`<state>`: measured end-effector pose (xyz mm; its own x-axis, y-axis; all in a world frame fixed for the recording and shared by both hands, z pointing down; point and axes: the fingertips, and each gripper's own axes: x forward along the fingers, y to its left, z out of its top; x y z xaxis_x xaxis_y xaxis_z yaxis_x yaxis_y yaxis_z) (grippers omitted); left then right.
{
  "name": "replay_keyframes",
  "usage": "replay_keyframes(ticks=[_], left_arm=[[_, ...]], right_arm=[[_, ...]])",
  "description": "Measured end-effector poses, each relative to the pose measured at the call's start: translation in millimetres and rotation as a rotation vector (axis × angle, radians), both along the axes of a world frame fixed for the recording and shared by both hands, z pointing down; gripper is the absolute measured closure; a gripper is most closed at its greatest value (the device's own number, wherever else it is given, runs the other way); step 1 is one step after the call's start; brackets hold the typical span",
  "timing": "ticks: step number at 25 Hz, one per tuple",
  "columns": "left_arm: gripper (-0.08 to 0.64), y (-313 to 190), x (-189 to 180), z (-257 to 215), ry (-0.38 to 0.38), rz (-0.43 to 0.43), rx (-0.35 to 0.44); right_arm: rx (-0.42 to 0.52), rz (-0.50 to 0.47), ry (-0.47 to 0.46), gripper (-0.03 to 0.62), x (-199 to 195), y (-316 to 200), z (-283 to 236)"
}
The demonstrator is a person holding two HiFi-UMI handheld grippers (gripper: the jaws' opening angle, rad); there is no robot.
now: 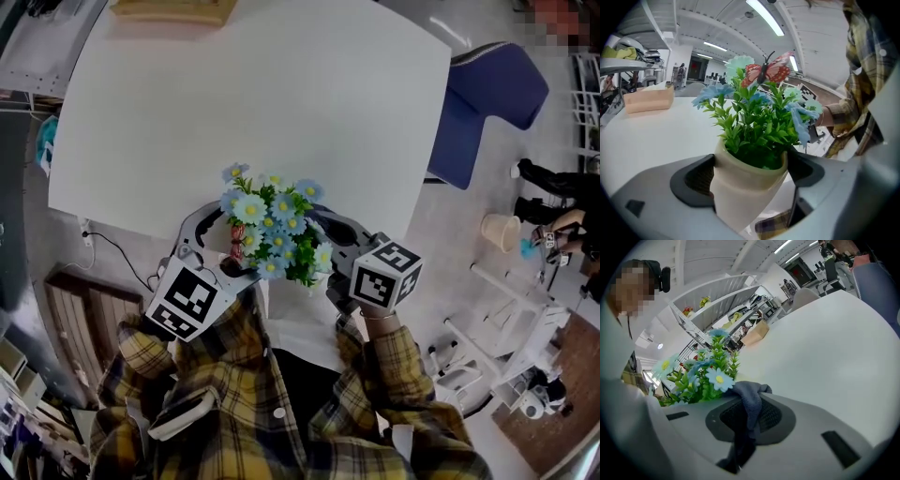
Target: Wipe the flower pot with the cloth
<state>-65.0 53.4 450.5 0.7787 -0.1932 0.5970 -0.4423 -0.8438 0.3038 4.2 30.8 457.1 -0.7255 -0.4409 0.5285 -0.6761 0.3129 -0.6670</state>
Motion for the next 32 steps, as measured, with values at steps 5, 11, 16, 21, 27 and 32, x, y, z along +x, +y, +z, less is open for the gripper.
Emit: replay_keyframes(ticks=[5, 11, 16, 21, 27, 32], left_arm=[[0.077, -20.9, 6.0, 2.9, 0.018, 0.115, 0.01], [0.077, -26.9, 32.9, 2.8, 0.033, 0.327, 0.003], [0.077, -27.7, 53.2, 0.4, 0.028, 0.525, 0.006], [0.077, -23.5, 53.5, 2.6, 0.03, 0.709, 0.009], [0.077, -23.5, 51.9, 5.7, 0.016, 0.891, 0.007], [0.077, -24.6, 53.0, 5.5, 0.025, 0.882, 0.003]], right_arm=[[-0.006, -0.018, -0.007, 0.571, 4.3, -26.4, 3.6], [-0.007, -0.036, -0.025, 0.571, 28.1, -60.4, 1.9], [0.004, -0.139, -0.04, 0.571, 39.5, -83.1, -1.5], [-0.015, -0.358, -0.084, 0.571, 22.4, -88.3, 3.8], [-0.052, -0.583, -0.089, 0.571, -0.2, -92.9, 7.8], [-0.051, -0.633, -0.072, 0.571, -10.4, -97.8, 8.2]])
